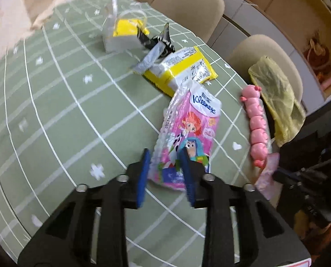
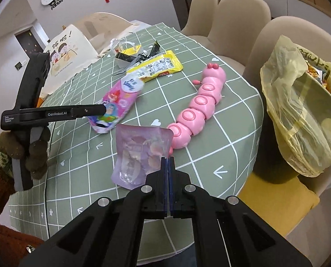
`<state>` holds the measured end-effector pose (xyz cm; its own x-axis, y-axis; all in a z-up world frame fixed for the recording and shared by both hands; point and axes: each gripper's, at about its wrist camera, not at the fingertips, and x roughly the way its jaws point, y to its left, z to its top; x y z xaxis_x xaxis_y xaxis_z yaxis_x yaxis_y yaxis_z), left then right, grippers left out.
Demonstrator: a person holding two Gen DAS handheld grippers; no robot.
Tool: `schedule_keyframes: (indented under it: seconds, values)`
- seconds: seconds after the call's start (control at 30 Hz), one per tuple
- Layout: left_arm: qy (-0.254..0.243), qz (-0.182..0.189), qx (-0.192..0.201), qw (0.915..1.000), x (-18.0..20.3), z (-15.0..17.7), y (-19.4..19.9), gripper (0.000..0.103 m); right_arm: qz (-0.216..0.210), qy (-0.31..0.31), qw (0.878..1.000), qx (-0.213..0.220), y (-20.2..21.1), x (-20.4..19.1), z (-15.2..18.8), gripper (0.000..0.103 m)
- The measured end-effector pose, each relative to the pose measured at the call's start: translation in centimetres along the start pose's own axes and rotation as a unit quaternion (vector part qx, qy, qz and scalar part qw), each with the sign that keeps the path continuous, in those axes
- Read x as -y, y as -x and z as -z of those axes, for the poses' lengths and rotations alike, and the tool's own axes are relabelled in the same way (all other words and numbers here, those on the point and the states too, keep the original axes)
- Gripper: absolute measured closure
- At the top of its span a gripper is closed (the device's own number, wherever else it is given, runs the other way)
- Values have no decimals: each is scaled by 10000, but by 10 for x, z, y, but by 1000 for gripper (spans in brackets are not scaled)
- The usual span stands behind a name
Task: Collect trash
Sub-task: 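Lift the tissue pack with the left tool while the right tool carries the purple packet to the bag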
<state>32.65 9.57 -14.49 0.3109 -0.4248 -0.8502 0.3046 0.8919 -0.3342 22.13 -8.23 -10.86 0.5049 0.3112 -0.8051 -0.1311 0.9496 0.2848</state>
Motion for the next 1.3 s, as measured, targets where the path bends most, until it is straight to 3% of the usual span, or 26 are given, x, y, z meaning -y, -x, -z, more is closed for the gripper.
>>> schedule_keyframes:
  seconds: [0.2,0.23,0.3,0.6,0.7,0.73,0.77,0.87,1.3]
  values:
    - [91,-1,17,10000,7,9,9,91,-61,-148,9999,7,-3,2,3,94]
    - [53,-25,26,10000,8,10,11,92,-101,-184,9998,10,-3,3,3,91]
    - [15,-26,51,10000,10,9,14,93,-220,-228,9995,10,-4,4,4,73]
    - [110,92,133,9998,17,10,21,94,-291,-2,9991,-316,-24,-10,4,73]
    - [63,58,158,9998,20,12,24,94,-209,167,9992,-289,-26,-17,2,74]
    - [42,45,177,9998,22,13,25,94,-220,204,9991,-303,-27,-18,2,79]
    - [28,47,193,9998,23,13,27,94,-251,229,9989,-330,-28,-18,2,91]
    - [-27,73,271,9996,28,13,35,94,-374,282,9987,-203,-21,-21,2,98]
    - [-163,-50,1000,9948,67,-18,93,94,-26,401,9953,880,56,-6,-33,99]
